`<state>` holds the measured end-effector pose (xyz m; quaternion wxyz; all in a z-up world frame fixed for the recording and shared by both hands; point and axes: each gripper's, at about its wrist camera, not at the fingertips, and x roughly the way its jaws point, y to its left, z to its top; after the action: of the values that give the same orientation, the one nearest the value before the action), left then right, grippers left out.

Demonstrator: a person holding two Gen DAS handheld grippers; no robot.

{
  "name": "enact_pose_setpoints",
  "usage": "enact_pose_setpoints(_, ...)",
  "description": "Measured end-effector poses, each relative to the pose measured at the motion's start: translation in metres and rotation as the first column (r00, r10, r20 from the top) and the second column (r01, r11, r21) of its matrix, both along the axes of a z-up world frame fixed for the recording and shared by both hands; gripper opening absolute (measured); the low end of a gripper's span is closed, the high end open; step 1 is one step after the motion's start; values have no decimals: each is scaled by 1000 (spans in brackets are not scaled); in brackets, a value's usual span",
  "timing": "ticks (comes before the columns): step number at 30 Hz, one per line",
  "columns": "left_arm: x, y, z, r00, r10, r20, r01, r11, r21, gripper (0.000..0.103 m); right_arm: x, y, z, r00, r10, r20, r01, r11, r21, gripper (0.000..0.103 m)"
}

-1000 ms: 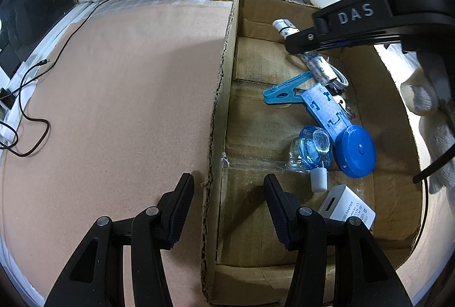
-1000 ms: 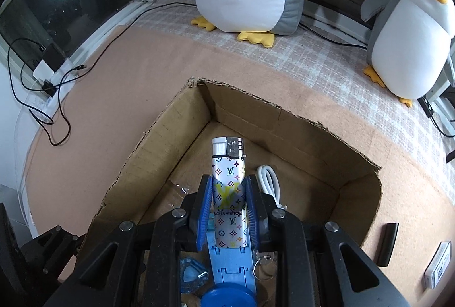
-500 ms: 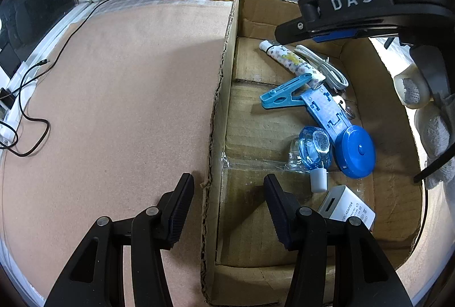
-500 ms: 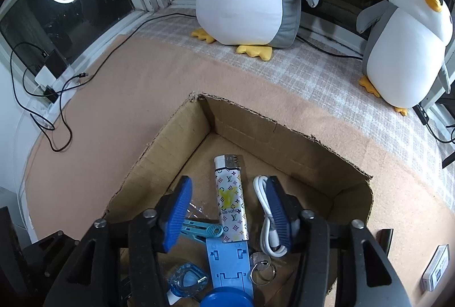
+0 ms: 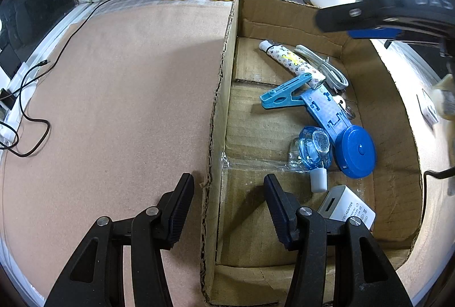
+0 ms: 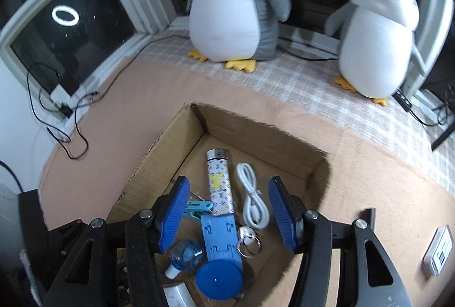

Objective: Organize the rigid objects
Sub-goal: 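Carry the patterned lighter into the box and open the right gripper, then move the right tool to the black cylinder and grasp it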

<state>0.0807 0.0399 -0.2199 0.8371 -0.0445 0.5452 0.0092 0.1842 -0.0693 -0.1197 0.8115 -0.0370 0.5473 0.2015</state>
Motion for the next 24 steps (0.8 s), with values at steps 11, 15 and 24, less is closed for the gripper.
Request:
enact_pose_setpoints(11, 0, 0, 0, 1000, 1, 0, -1, 1000, -1, 55, -11, -78, 29, 988, -146, 48, 143, 988, 52, 66)
enact_pose_setpoints(15, -1, -1, 1, 1000, -1, 0, 1, 1000, 1, 55, -12, -108, 29, 977, -210, 38, 209, 977, 34, 66)
enact_pose_setpoints(24, -1, 0, 2, 1000, -2, -1, 2, 1000, 5, 55, 1, -159, -13, 948, -308, -80, 303, 951, -66, 66)
